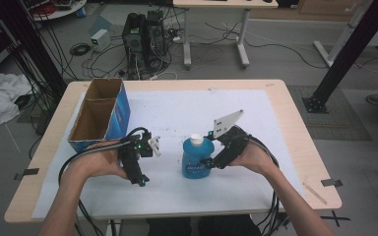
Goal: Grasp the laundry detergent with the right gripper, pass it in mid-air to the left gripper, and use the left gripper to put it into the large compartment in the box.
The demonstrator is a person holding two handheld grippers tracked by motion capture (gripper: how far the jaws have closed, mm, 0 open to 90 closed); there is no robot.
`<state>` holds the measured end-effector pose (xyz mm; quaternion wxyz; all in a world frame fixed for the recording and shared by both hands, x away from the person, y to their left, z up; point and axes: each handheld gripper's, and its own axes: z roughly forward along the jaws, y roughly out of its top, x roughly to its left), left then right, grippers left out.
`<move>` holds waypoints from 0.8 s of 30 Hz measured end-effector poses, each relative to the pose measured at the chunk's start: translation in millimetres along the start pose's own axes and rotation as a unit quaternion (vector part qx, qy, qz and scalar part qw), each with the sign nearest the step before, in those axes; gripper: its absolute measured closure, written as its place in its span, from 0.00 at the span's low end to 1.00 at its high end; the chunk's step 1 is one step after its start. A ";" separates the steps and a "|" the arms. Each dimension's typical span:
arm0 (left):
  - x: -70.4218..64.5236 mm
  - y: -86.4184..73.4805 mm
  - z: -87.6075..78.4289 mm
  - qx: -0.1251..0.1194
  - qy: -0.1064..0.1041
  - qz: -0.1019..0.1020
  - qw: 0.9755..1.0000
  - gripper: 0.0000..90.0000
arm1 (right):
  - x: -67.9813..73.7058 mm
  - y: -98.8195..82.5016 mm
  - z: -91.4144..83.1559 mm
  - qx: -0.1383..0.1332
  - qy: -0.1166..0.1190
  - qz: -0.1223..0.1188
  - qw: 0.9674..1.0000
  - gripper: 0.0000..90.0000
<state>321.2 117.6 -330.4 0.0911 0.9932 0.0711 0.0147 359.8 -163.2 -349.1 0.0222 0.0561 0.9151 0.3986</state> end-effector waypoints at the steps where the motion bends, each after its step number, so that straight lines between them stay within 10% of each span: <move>1: 0.0 0.0 0.0 0.000 0.000 0.000 1.000 0.16 | 0.0 0.0 0.0 0.000 0.000 0.000 1.000 0.23; 24: -0.4 1.2 4.3 0.002 -0.001 0.001 1.000 0.16 | -1.8 -14.9 19.8 -0.042 0.025 0.002 0.999 0.23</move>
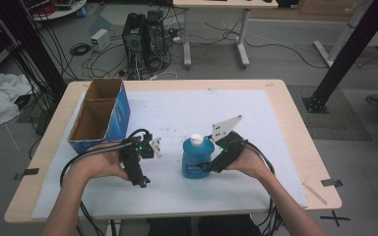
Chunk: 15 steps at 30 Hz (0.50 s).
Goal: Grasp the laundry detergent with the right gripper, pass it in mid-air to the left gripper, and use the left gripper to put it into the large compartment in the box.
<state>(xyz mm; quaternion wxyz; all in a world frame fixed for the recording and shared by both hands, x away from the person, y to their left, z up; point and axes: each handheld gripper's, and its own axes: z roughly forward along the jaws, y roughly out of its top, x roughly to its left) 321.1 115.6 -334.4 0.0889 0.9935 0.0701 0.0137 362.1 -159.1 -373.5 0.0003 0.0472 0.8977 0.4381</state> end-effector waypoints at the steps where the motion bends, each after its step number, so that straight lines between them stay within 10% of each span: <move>1: -0.1 -0.2 0.0 0.000 0.000 -0.001 1.000 0.16 | 0.3 -0.2 0.5 -0.001 0.000 0.003 1.000 0.23; 15: -0.4 -2.6 1.6 0.001 -0.002 -0.006 1.000 0.16 | 2.1 -1.5 6.1 0.003 0.009 0.005 1.000 0.23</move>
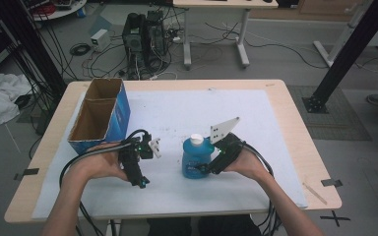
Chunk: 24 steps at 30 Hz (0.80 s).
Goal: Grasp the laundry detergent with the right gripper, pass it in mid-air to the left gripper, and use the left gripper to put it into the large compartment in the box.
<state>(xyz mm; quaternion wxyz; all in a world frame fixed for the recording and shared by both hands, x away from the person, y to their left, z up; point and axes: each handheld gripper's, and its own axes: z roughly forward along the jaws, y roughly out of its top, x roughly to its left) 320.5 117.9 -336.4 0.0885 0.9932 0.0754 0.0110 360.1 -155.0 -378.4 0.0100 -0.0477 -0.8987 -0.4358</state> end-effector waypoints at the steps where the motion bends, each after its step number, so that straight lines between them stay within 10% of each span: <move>1: 0.0 0.0 0.0 0.000 0.000 0.000 1.000 0.16 | 0.0 0.0 0.0 0.000 0.000 0.000 1.000 0.23; 24: 0.3 1.1 2.2 0.002 -0.003 0.001 1.000 0.16 | -4.2 -1.1 0.4 0.000 0.008 0.005 1.000 0.35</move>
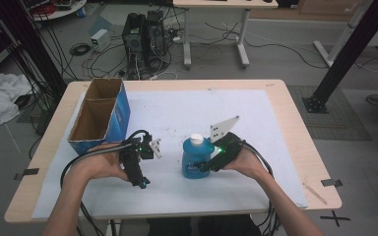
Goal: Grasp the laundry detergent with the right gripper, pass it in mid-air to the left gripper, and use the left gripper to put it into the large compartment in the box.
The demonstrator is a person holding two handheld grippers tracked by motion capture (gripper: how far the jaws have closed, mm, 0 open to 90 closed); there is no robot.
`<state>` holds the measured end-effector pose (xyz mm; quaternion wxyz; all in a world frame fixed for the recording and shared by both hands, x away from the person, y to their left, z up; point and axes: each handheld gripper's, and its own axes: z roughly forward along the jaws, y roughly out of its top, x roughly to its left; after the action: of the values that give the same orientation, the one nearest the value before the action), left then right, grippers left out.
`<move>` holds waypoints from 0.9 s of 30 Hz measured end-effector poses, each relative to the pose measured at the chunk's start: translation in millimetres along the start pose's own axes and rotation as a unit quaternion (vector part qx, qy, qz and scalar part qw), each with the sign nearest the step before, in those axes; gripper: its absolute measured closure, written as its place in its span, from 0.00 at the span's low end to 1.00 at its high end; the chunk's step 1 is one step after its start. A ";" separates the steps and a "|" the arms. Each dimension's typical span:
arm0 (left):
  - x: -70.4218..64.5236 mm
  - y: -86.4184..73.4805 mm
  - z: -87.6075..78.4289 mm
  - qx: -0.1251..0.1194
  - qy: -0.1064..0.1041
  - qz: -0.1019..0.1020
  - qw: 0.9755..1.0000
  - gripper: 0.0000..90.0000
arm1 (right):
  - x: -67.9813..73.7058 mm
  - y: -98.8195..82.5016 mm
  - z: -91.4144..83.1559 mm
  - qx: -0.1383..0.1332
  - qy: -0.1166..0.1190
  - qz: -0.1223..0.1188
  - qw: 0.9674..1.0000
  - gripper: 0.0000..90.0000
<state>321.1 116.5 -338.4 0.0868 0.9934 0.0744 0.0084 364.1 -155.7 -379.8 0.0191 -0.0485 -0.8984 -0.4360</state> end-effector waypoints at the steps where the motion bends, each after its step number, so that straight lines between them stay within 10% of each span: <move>1: 0.0 0.0 0.0 0.000 0.000 0.000 1.000 0.16 | 0.0 0.0 0.0 0.000 0.000 0.000 1.000 0.35; 27: 0.1 -2.1 1.6 -0.001 -0.002 -0.003 1.000 0.16 | -1.4 -0.6 2.2 0.001 0.020 0.003 1.000 0.44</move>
<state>320.9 118.2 -340.3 0.0877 0.9931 0.0770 0.0057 365.5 -154.5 -381.7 0.0380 -0.0424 -0.8984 -0.4355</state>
